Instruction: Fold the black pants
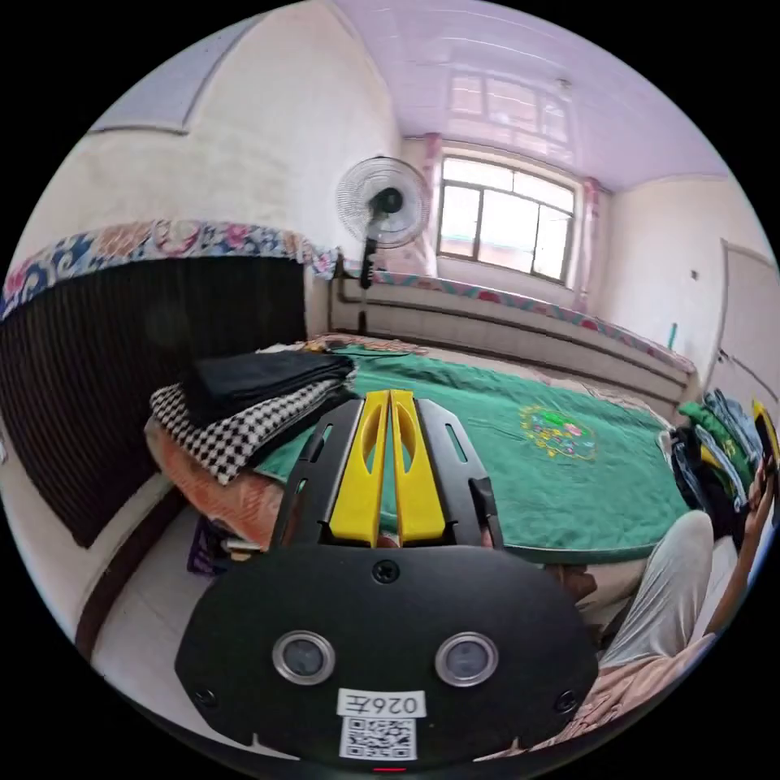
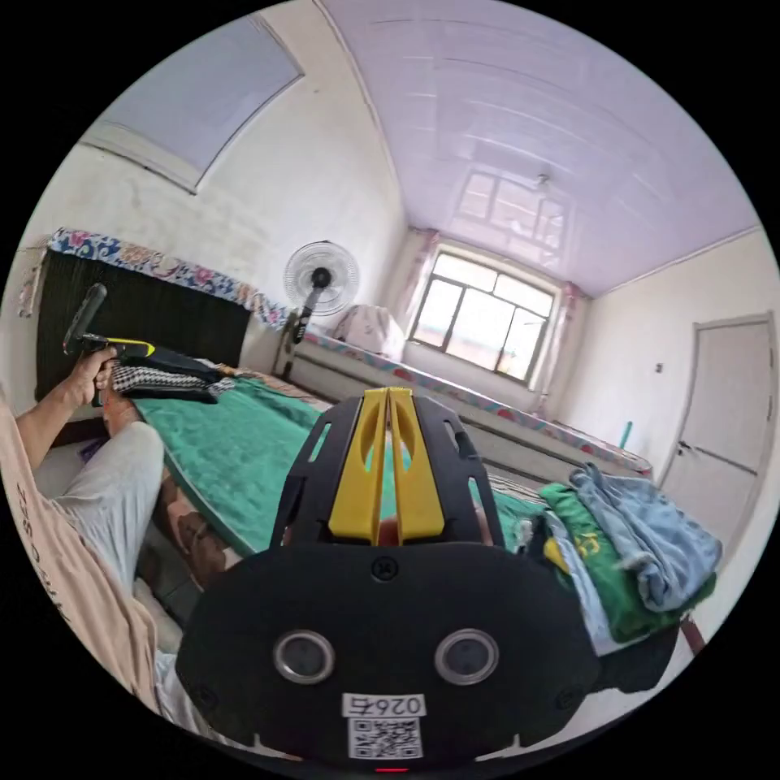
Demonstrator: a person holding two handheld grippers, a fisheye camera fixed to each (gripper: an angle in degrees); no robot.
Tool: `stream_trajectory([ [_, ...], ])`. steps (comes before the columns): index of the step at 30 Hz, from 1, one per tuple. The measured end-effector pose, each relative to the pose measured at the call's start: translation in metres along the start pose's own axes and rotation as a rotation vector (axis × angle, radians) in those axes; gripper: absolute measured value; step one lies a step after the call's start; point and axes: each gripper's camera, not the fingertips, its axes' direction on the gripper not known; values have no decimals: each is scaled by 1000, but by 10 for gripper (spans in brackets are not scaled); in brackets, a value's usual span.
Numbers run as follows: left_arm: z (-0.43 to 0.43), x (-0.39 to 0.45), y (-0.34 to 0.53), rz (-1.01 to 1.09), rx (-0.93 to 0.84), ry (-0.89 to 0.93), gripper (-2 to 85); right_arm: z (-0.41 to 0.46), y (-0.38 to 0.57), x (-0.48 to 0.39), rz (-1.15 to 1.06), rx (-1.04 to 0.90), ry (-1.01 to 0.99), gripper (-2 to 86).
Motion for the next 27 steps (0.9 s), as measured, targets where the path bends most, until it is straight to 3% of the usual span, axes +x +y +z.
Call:
stream_trajectory([
  [8,15,-322,-83,-142,-53,-236,89,178,-172,0,-149,-71,-314,-9],
  [15,31,-556,-148,-562,-13,-241,111,396,-312,-39,-219,-214,-636,-9],
  [23,27,-761,-104,-908,71,-374,98,611,-439,-125,-196,-348,-948,12],
  [27,13,-862,-65,-1116,136,-144,91,689,-496,-208,-248,-367,-1067,38],
])
